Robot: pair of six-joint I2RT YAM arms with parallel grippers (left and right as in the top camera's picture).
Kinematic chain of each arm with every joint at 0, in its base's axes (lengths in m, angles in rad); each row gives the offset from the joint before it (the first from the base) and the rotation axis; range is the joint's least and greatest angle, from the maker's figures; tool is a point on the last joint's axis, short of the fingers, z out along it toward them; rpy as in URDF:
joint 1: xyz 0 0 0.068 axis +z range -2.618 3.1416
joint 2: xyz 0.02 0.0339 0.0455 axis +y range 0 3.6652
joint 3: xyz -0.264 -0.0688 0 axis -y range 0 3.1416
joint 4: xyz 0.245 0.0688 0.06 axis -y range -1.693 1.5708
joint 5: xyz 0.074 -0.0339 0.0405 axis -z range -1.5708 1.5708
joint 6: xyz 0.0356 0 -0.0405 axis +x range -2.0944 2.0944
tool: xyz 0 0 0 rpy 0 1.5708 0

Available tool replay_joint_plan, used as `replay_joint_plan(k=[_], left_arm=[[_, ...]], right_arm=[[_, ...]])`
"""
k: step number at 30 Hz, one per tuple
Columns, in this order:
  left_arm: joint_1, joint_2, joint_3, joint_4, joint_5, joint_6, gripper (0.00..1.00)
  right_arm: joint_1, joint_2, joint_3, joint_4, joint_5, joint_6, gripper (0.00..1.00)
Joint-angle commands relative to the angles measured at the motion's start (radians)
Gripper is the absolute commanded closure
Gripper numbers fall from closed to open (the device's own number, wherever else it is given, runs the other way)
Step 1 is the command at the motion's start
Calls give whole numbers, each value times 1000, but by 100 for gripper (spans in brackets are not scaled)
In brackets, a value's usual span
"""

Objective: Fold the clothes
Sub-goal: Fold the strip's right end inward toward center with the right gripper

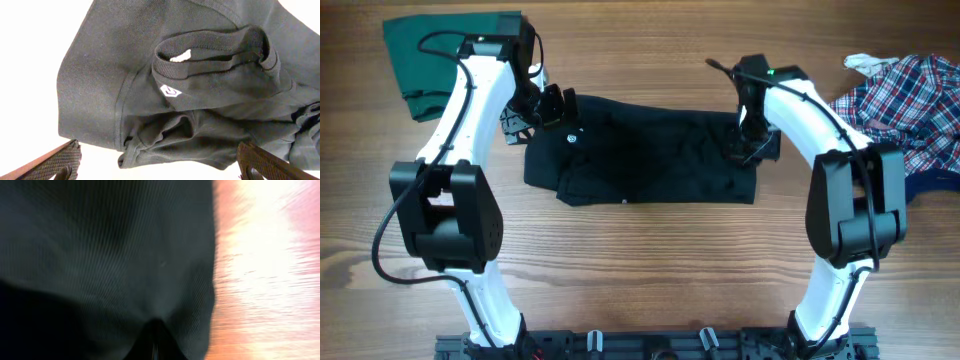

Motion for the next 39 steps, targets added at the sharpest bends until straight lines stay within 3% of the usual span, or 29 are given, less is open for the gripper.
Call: replay_joint_plan(k=[1,21,39], left_arm=[[3,-3,-8,-3,12,21,0],[3,-3,-8,-2,12,21,0],[3,-3,-8,-3,12,21,0]], right_arm=[[6,-20,-38,21,-93,-12,96],[21,-21,17,-44,-148,-8,96],[166,-21,17,47,-317,19,96]])
